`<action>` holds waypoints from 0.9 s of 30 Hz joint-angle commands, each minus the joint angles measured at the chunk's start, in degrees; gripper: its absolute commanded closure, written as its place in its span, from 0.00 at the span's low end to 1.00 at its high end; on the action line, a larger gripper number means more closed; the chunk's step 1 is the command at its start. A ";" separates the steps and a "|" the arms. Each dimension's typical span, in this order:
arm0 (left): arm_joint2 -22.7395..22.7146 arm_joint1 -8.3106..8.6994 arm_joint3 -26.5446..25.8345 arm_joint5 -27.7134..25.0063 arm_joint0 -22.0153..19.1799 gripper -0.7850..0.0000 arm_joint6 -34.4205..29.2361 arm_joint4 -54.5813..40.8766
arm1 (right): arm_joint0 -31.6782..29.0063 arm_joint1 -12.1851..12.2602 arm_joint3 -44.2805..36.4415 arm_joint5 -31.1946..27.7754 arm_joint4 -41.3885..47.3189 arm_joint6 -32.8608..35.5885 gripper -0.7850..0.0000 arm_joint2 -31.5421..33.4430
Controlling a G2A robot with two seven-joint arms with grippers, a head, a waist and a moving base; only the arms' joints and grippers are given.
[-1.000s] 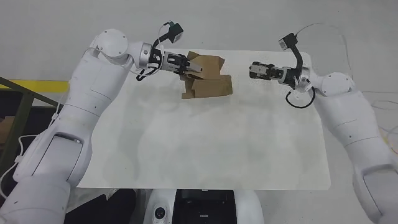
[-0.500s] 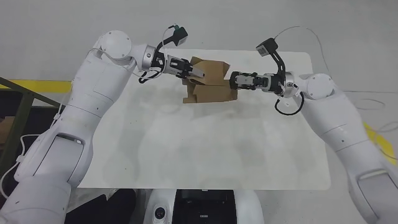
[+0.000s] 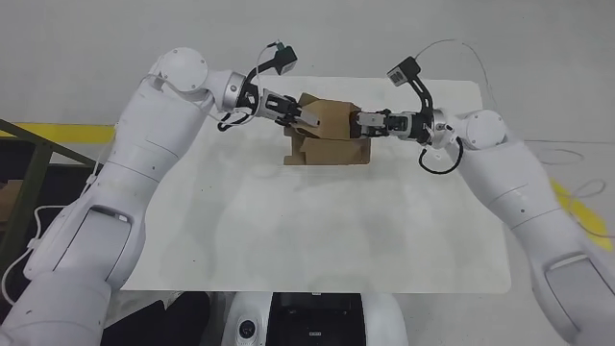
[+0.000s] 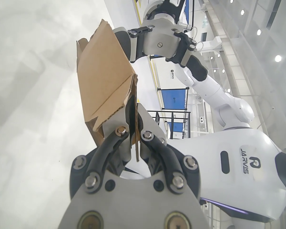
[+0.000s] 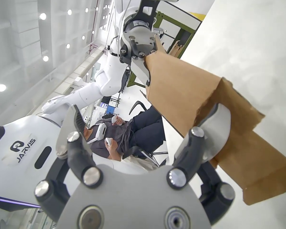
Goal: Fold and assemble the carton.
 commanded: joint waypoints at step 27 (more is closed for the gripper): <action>-0.02 -0.05 0.61 0.04 -0.02 1.00 -0.54 -0.38 | -0.05 -1.79 2.71 0.70 2.74 0.71 0.49 1.21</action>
